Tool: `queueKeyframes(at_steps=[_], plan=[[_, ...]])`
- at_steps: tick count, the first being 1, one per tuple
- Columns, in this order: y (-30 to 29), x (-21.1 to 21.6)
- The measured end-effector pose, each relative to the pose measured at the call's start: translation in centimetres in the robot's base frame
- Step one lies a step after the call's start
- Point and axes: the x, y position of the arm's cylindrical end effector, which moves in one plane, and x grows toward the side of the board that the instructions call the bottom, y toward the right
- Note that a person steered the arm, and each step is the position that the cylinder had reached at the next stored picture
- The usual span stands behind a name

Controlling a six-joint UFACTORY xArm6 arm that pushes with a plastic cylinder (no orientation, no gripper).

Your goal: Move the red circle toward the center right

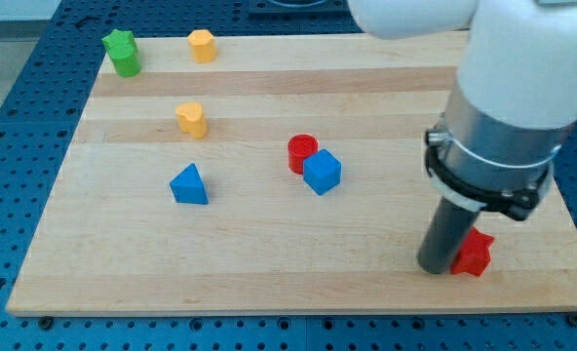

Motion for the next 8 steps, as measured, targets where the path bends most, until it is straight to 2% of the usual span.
queueKeyframes(at_steps=[1,2,3,5,6,7,8], plan=[[3.1,-0.3],[3.8,-1.3],[3.8,-4.3],[3.3,-14.5],[-2.2,-18.3],[-9.6,-20.1],[-16.7,-19.2]])
